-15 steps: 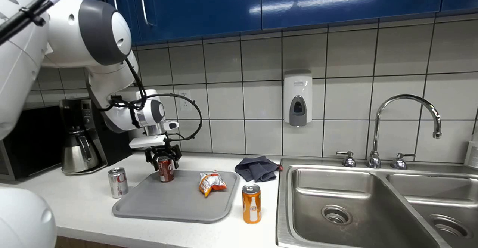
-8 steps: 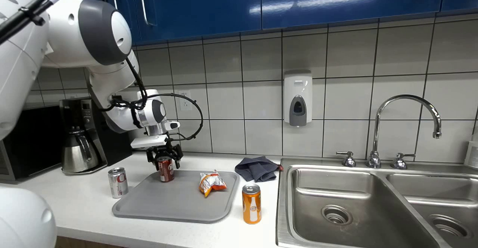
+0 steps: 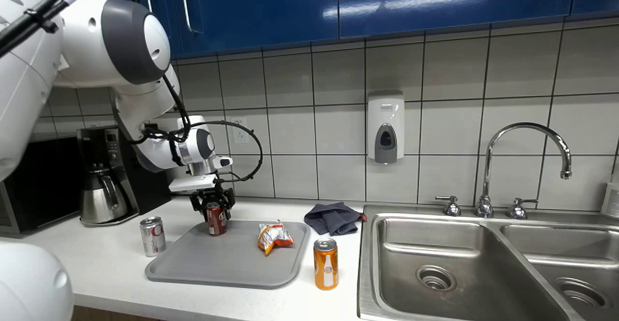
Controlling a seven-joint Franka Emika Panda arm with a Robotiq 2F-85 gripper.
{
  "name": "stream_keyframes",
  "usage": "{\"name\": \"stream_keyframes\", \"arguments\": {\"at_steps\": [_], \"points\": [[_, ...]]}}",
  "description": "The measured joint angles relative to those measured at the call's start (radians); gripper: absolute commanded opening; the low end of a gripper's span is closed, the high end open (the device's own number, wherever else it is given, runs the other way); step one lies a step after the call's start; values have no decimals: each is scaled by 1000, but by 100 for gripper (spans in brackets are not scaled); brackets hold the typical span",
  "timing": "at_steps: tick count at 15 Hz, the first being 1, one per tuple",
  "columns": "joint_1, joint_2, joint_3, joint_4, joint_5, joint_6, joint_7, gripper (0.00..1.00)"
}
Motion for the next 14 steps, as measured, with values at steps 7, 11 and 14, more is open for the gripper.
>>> {"name": "stream_keyframes", "arguments": {"at_steps": [7, 11, 14], "points": [[3, -1, 0, 1, 0, 4, 0, 41], [2, -1, -2, 2, 1, 7, 0, 41], [1, -1, -13, 13, 1, 17, 0, 41]]}}
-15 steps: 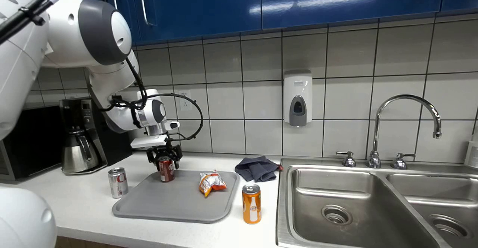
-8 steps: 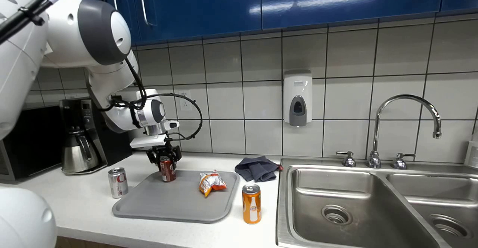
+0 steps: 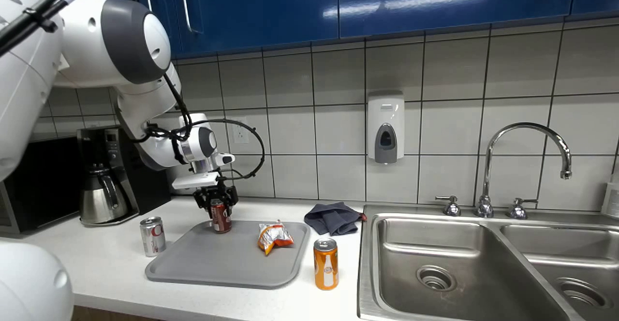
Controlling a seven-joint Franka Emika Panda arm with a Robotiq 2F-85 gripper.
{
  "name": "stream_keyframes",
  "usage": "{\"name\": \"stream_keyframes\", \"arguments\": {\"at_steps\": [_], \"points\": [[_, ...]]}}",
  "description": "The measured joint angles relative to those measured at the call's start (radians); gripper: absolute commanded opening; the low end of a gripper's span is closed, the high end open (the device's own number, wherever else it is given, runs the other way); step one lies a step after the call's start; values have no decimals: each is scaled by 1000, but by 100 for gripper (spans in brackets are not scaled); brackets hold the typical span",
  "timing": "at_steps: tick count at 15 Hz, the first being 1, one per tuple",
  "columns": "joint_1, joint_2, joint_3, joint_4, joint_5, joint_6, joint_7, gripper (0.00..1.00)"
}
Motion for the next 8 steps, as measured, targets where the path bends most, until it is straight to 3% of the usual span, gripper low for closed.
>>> {"name": "stream_keyframes", "arguments": {"at_steps": [8], "points": [[-19, 8, -35, 76, 2, 2, 0, 41]]}}
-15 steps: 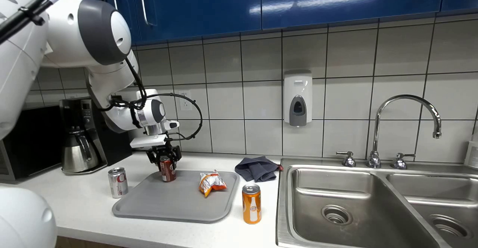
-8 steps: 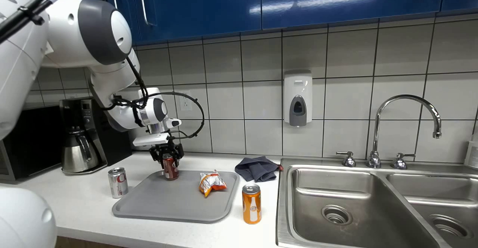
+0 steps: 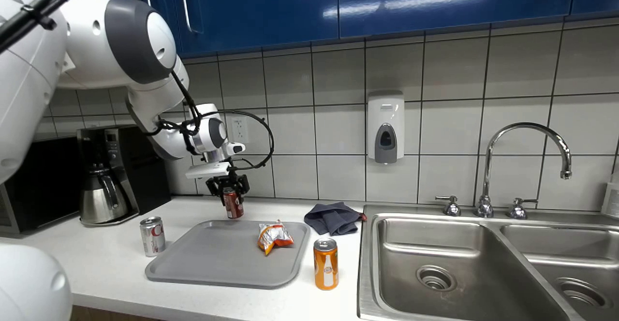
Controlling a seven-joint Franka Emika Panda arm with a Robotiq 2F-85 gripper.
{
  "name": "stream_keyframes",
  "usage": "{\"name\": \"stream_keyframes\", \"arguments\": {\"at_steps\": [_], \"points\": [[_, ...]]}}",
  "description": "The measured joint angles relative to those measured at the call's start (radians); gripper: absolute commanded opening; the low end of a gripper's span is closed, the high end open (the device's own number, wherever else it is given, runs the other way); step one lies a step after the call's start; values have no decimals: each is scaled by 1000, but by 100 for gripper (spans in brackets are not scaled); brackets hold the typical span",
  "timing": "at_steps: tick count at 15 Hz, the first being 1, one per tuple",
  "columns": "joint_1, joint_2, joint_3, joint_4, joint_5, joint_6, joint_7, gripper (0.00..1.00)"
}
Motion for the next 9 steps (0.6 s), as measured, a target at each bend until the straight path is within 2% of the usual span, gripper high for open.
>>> {"name": "stream_keyframes", "arguments": {"at_steps": [9], "points": [[-2, 104, -22, 135, 0, -2, 8, 41]]}}
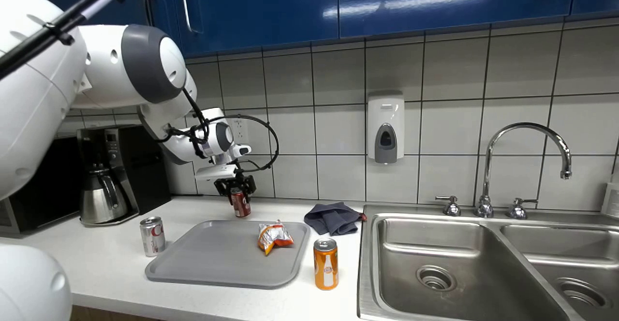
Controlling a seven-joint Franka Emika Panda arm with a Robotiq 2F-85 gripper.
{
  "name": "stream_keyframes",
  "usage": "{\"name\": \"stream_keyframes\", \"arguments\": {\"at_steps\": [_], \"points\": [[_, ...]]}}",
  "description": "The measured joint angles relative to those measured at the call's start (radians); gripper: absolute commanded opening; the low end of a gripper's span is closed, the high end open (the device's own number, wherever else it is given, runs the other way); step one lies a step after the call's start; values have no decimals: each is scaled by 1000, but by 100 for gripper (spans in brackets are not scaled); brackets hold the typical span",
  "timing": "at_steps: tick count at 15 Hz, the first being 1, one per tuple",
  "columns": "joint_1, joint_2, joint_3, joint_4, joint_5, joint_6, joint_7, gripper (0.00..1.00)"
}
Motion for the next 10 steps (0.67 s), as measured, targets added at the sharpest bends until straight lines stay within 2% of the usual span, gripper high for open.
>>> {"name": "stream_keyframes", "arguments": {"at_steps": [7, 10], "points": [[4, 69, -5, 107, 0, -17, 4, 41], [40, 83, -6, 151, 0, -72, 32, 41]]}}
